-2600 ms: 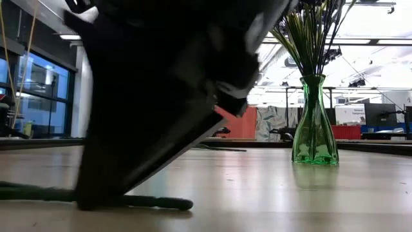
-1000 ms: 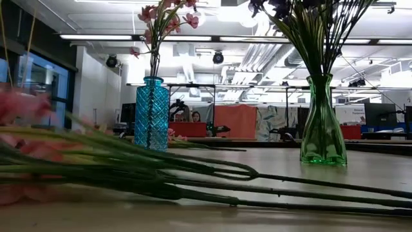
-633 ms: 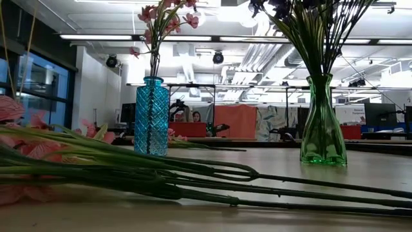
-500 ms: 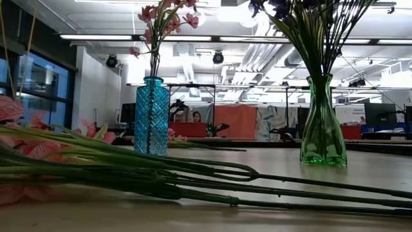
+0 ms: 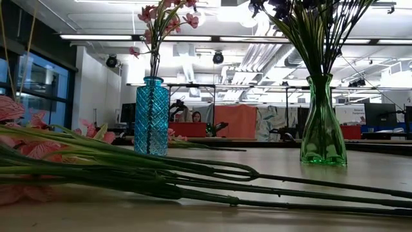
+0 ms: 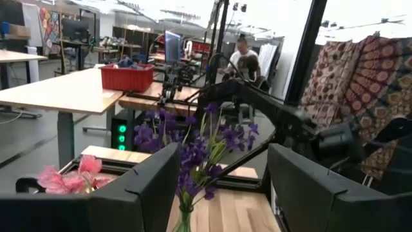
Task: Sort flowers into vase by color
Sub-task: Put the bottom pink flowers into the blue vase
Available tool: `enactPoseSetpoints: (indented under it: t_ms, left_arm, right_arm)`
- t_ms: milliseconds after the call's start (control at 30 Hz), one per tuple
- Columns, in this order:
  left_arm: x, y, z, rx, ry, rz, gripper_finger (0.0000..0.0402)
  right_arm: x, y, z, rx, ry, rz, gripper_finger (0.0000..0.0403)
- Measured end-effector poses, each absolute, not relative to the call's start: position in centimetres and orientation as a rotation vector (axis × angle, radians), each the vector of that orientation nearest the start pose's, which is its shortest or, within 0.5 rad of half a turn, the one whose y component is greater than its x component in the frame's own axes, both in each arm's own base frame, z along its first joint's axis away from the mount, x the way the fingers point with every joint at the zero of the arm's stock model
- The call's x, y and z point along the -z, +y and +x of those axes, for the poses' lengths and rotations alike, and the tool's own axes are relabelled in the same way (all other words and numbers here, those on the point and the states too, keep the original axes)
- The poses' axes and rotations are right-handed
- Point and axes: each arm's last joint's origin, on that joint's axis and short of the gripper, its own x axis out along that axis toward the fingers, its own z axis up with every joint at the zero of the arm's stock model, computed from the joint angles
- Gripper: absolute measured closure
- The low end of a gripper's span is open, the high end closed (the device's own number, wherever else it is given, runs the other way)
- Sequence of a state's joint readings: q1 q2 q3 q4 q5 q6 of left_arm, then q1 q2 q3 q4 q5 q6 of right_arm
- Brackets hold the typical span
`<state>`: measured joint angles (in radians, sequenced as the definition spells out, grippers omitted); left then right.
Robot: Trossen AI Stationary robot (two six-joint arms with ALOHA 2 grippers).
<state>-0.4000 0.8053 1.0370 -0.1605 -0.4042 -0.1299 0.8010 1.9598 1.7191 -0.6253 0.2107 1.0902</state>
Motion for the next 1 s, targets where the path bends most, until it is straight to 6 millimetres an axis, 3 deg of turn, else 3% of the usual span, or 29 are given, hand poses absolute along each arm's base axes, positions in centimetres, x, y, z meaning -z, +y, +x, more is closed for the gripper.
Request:
enactPoseSetpoints:
  t_ms: [133,267,400,600,733,1000]
  left_arm:
    - [-41.3,-5.2,15.3,-0.001,-0.049,-0.151,0.0179]
    - [-41.2,-5.3,15.4,0.0,-0.045,-0.174,0.0179]
    - [-41.2,-5.3,15.4,0.001,-0.045,-0.219,0.0179]
    - [-41.2,-5.3,15.4,0.001,-0.043,-0.252,0.0179]
    - [-41.1,-5.3,15.5,-0.003,-0.038,-0.25,0.0179]
    - [-40.9,-5.5,16.0,-0.008,-0.022,-0.242,0.0179]
  right_arm:
    - [-22.3,29.8,31.4,-0.068,0.913,0.612,0.0222]
    - [-19.1,27.6,32.1,-0.024,0.904,0.565,0.0174]
    - [-18.0,26.2,33.5,-0.03,0.877,0.489,0.0161]
    - [-16.4,26.2,35.2,-0.059,0.903,0.318,0.016]
    - [-15.2,25.8,35.4,0.029,0.949,0.245,0.016]
    - [-15.2,26.0,35.2,0.018,0.963,0.22,0.016]
